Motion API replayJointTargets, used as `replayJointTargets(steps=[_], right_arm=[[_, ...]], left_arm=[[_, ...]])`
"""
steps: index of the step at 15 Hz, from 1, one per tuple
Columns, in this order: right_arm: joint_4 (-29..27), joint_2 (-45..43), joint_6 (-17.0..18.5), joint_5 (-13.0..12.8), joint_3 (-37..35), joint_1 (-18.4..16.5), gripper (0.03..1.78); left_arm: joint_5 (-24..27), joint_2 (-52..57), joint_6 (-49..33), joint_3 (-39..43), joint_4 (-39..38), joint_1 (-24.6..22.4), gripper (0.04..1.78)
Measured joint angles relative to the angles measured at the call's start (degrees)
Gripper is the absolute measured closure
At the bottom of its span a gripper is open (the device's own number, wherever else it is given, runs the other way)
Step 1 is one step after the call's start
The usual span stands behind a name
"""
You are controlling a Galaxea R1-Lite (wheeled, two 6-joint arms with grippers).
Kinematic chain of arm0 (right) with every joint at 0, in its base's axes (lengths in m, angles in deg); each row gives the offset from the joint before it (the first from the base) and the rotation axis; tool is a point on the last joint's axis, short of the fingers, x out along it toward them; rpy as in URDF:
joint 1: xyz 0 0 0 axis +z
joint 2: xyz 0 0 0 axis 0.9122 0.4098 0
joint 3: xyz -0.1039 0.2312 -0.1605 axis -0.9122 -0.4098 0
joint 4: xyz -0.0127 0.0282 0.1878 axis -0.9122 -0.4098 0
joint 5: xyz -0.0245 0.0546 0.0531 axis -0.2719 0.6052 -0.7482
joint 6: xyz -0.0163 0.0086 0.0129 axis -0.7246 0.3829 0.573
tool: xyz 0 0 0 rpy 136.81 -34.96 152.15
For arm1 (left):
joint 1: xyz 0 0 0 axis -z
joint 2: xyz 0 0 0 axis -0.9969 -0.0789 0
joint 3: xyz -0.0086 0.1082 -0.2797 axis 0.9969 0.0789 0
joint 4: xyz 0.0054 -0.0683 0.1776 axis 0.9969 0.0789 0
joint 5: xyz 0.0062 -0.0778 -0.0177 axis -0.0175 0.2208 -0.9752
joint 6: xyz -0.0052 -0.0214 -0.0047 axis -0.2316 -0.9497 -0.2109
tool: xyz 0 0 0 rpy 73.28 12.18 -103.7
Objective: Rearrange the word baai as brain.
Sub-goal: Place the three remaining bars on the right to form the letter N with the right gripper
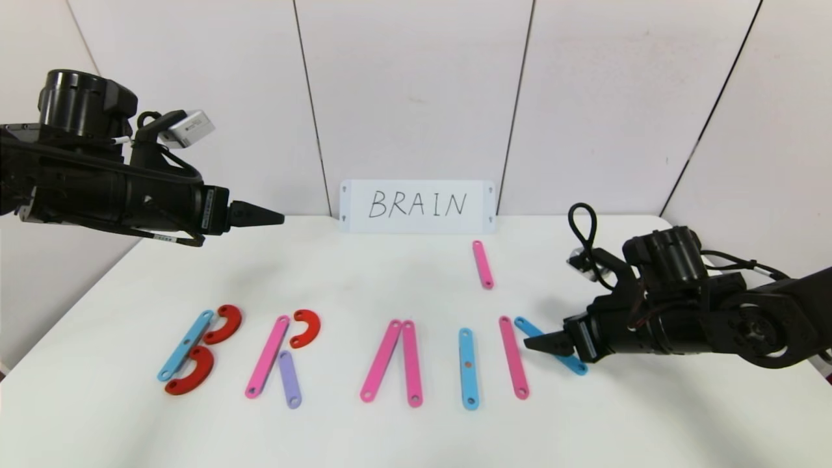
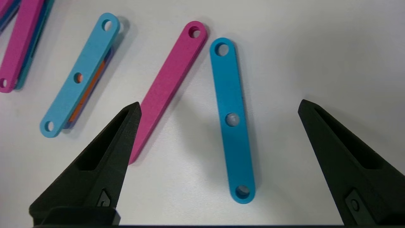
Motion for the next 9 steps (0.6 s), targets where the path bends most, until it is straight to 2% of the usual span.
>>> replayJointTargets(steps=[4, 9], right_arm=[[-0.5, -0.82, 3.22, -0.33, -0.41, 1.9, 0.07], [-0.5, -1.01, 3.82, -0.39, -2.15, 2.66, 0.07]], left_arm=[[0.01, 0.06, 0.0, 0.0, 0.0, 0.0, 0.08], [0.01, 0.23, 0.01, 0.01, 0.0, 0.0, 0.08]])
